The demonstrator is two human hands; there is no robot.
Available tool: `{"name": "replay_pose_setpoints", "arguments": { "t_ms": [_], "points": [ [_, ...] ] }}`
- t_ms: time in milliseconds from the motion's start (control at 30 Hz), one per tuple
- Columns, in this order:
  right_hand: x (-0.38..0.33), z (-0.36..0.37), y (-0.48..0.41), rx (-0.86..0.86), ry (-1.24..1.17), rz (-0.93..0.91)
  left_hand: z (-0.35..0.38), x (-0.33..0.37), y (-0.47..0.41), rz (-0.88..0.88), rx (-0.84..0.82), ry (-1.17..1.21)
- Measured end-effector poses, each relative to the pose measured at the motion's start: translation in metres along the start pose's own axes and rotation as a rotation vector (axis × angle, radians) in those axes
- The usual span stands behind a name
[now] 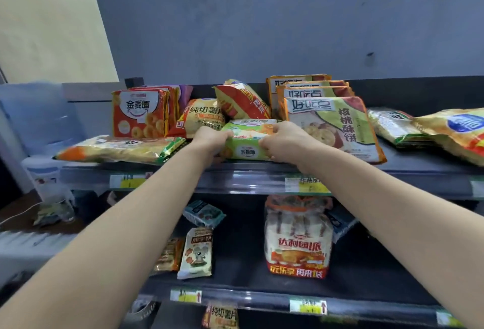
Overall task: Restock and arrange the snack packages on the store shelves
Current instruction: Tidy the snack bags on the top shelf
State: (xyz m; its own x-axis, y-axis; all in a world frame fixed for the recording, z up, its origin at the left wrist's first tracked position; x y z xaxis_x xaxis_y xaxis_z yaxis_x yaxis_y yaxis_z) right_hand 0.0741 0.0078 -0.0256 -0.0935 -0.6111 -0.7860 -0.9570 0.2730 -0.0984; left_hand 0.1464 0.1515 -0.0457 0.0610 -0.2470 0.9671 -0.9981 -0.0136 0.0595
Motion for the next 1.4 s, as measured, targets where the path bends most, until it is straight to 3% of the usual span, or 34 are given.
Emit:
{"name": "replay_pose_setpoints", "arguments": {
  "t_ms": [133,333,633,800,967,1200,1400],
  "points": [
    [0.005,0.006,-0.009,0.007,-0.014,0.057,0.007,0.001,-0.004,-0.057,-0.059,0.073],
    [0.005,0.004,-0.016,0.019,-0.076,0.008,-0.002,0.020,0.001,0.041,0.009,0.099],
    [0.002,0.016,-0.027,-0.086,-0.281,0.076,-0.047,0.056,0.034,0.427,0.198,-0.044],
    [-0.044,0.032,-0.030,-0.108,-0.499,-0.033,-0.100,0.061,0.037,0.536,0.262,0.084],
    [-0.104,0.079,-0.036,-0.082,-0.427,-0.163,-0.179,0.055,0.019,0.610,0.340,0.069],
    [-0.175,0.178,-0.053,-0.094,-0.345,-0.248,-0.285,0.010,-0.038,0.512,0.307,-0.073],
    [-0.216,0.246,-0.074,-0.148,-0.096,-0.286,-0.329,-0.044,-0.089,0.295,0.198,-0.052]
  ]
}}
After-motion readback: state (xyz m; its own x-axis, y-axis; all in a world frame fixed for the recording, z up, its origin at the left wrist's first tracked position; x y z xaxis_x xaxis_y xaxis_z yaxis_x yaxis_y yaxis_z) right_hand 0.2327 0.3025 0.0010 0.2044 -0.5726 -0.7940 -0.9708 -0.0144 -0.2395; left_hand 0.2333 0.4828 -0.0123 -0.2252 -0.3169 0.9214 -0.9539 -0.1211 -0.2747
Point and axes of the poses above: each hand's wrist, its own y-axis away from the middle knuckle, its own z-axis out of the palm, x = y × z, the point moved 8 cm from there along -y, towards the middle knuckle, and after that the axes turned 2 degrees about x, right-handed, at the moved point
